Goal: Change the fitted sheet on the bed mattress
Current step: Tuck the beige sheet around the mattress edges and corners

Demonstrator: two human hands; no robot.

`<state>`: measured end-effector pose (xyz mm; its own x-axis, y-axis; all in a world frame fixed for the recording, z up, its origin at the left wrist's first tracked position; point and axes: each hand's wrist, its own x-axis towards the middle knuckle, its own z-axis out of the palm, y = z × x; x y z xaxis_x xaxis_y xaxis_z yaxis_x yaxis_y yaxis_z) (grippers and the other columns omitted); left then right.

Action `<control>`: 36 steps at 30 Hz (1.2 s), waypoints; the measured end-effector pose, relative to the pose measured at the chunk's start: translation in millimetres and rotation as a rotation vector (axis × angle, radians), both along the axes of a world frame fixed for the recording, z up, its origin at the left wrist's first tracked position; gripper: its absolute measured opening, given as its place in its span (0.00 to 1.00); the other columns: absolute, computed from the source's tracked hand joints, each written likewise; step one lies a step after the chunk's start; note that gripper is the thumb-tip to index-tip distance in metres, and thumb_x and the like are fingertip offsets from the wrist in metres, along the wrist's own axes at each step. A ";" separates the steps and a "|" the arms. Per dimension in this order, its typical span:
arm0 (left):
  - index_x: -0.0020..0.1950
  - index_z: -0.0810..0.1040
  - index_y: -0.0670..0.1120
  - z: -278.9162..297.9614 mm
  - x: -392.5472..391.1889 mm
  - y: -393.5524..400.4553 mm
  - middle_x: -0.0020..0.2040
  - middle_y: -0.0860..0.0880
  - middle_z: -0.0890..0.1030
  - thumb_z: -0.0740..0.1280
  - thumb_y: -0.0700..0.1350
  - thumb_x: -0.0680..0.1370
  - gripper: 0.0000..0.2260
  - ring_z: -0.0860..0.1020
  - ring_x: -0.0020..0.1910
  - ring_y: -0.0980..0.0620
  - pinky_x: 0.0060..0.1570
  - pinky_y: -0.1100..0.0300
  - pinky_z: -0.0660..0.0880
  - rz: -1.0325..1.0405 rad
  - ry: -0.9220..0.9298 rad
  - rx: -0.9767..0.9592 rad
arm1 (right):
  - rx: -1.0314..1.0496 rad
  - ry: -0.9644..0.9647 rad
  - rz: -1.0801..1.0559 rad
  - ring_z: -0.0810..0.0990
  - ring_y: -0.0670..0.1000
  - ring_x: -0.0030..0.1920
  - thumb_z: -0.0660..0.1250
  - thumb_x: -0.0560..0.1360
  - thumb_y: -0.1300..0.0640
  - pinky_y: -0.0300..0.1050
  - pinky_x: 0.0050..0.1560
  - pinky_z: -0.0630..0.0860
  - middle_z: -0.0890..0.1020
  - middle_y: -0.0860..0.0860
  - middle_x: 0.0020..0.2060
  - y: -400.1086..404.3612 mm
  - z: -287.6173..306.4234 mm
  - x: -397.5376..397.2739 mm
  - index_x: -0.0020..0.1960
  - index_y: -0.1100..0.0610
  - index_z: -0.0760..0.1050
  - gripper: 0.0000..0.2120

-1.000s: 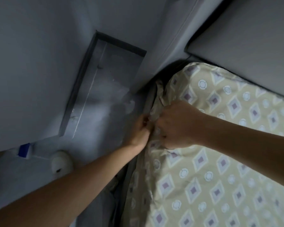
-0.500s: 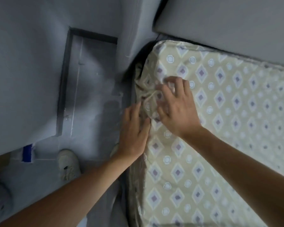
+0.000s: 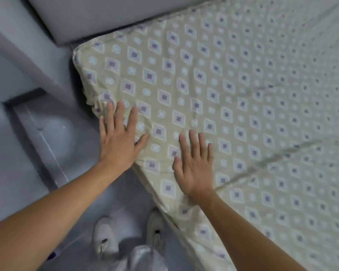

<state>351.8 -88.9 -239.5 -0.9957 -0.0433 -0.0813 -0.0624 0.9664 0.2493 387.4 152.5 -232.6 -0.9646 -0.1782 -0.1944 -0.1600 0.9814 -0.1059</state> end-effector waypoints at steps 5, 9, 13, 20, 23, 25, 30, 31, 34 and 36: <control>0.85 0.56 0.51 7.3 21.1 31.3 0.85 0.38 0.51 0.57 0.54 0.86 0.28 0.46 0.83 0.32 0.79 0.32 0.49 -0.132 0.015 -0.078 | -0.109 0.049 -0.048 0.42 0.54 0.85 0.53 0.86 0.45 0.63 0.82 0.47 0.49 0.51 0.86 17.0 -1.4 36.9 0.86 0.48 0.49 0.31; 0.85 0.55 0.60 13.2 80.1 91.6 0.86 0.44 0.50 0.56 0.66 0.83 0.31 0.43 0.84 0.35 0.78 0.29 0.46 -0.444 -0.018 -0.046 | -0.128 0.108 -0.117 0.45 0.57 0.85 0.58 0.85 0.47 0.64 0.82 0.52 0.50 0.53 0.86 56.5 1.0 108.8 0.86 0.51 0.51 0.33; 0.85 0.55 0.60 8.6 137.3 135.2 0.86 0.44 0.49 0.55 0.68 0.83 0.32 0.44 0.85 0.39 0.78 0.29 0.46 -0.522 -0.027 -0.051 | -0.103 0.097 -0.188 0.48 0.60 0.85 0.62 0.83 0.46 0.67 0.80 0.56 0.51 0.55 0.85 117.8 2.3 200.7 0.86 0.53 0.54 0.35; 0.81 0.67 0.58 13.8 215.0 183.0 0.84 0.48 0.60 0.59 0.68 0.81 0.30 0.56 0.84 0.45 0.78 0.31 0.53 -0.859 -0.019 0.033 | -0.095 0.066 -0.450 0.71 0.57 0.69 0.65 0.82 0.40 0.57 0.68 0.69 0.72 0.53 0.70 191.1 20.7 296.9 0.74 0.54 0.71 0.26; 0.72 0.78 0.52 11.8 237.5 212.1 0.76 0.46 0.73 0.64 0.65 0.80 0.25 0.70 0.77 0.43 0.74 0.36 0.64 -0.887 0.035 0.064 | -0.039 0.088 -0.452 0.74 0.58 0.56 0.66 0.82 0.41 0.56 0.56 0.69 0.76 0.52 0.58 212.8 15.3 311.1 0.63 0.53 0.76 0.18; 0.60 0.83 0.50 12.3 248.4 225.2 0.63 0.48 0.81 0.67 0.58 0.80 0.16 0.78 0.64 0.43 0.64 0.44 0.70 -0.883 0.145 0.082 | -0.092 0.119 -0.397 0.74 0.56 0.48 0.68 0.83 0.47 0.53 0.52 0.65 0.77 0.49 0.49 219.3 8.2 305.9 0.53 0.52 0.76 0.08; 0.45 0.75 0.46 20.8 263.4 249.6 0.45 0.49 0.75 0.74 0.45 0.79 0.09 0.74 0.44 0.44 0.45 0.52 0.69 -0.935 0.186 0.042 | -0.240 0.074 -0.329 0.75 0.55 0.43 0.78 0.71 0.59 0.49 0.46 0.59 0.77 0.49 0.42 244.6 16.3 313.2 0.47 0.53 0.73 0.14; 0.45 0.75 0.46 23.3 269.5 256.9 0.44 0.49 0.75 0.73 0.46 0.80 0.08 0.73 0.44 0.45 0.44 0.52 0.69 -0.996 0.161 0.055 | -0.251 0.076 -0.333 0.74 0.55 0.43 0.78 0.71 0.60 0.48 0.45 0.59 0.77 0.49 0.42 253.2 19.0 325.4 0.48 0.54 0.73 0.14; 0.48 0.77 0.46 33.8 301.3 277.0 0.46 0.49 0.76 0.63 0.49 0.84 0.09 0.74 0.44 0.46 0.43 0.54 0.70 -1.143 0.091 0.114 | -0.319 0.124 -0.368 0.73 0.55 0.42 0.67 0.81 0.58 0.47 0.44 0.61 0.76 0.50 0.42 264.0 28.9 362.4 0.48 0.54 0.73 0.04; 0.56 0.78 0.46 39.5 318.6 286.7 0.54 0.49 0.77 0.64 0.53 0.83 0.11 0.76 0.51 0.46 0.49 0.53 0.73 -1.066 -0.003 0.166 | -0.336 0.137 -0.368 0.73 0.55 0.45 0.66 0.80 0.55 0.49 0.45 0.67 0.75 0.50 0.45 271.0 35.6 373.3 0.49 0.54 0.73 0.03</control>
